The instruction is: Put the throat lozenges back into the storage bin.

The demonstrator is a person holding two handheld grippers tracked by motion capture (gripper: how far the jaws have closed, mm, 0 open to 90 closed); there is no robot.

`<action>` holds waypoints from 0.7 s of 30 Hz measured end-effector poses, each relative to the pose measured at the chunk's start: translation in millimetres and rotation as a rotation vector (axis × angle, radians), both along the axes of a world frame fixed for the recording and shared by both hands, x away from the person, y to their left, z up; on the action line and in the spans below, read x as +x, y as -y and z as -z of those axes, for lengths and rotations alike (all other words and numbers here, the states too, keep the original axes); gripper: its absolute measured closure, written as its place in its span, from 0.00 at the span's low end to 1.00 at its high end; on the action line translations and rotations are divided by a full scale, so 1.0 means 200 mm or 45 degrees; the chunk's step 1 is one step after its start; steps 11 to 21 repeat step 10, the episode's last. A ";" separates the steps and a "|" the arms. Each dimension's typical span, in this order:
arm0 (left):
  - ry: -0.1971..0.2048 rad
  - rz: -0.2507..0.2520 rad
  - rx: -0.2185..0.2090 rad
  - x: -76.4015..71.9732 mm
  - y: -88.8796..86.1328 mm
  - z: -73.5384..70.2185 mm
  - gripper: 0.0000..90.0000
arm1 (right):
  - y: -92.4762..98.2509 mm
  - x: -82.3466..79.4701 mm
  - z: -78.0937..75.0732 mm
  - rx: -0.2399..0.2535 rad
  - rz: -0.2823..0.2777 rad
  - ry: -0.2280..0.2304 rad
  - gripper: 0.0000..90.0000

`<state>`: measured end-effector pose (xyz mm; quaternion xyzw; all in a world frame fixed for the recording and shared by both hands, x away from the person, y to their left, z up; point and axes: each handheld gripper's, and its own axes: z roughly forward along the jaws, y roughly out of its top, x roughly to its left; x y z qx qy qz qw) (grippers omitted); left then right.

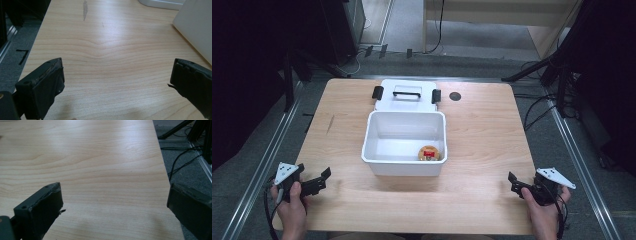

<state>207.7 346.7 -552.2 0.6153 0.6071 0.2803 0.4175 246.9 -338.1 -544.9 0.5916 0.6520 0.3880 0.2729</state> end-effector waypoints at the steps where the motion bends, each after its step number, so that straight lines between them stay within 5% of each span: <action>1: 0.000 0.000 0.000 0.00 0.00 0.00 0.00 | 0.00 0.00 0.00 0.000 0.000 0.000 0.01; 6: 0.002 0.001 0.000 0.00 0.00 0.00 0.00 | 0.01 0.00 0.00 0.046 0.015 0.002 0.02; 21: 0.000 -0.001 -0.004 0.00 0.00 0.00 0.00 | 0.01 0.00 0.00 0.037 0.012 0.005 0.03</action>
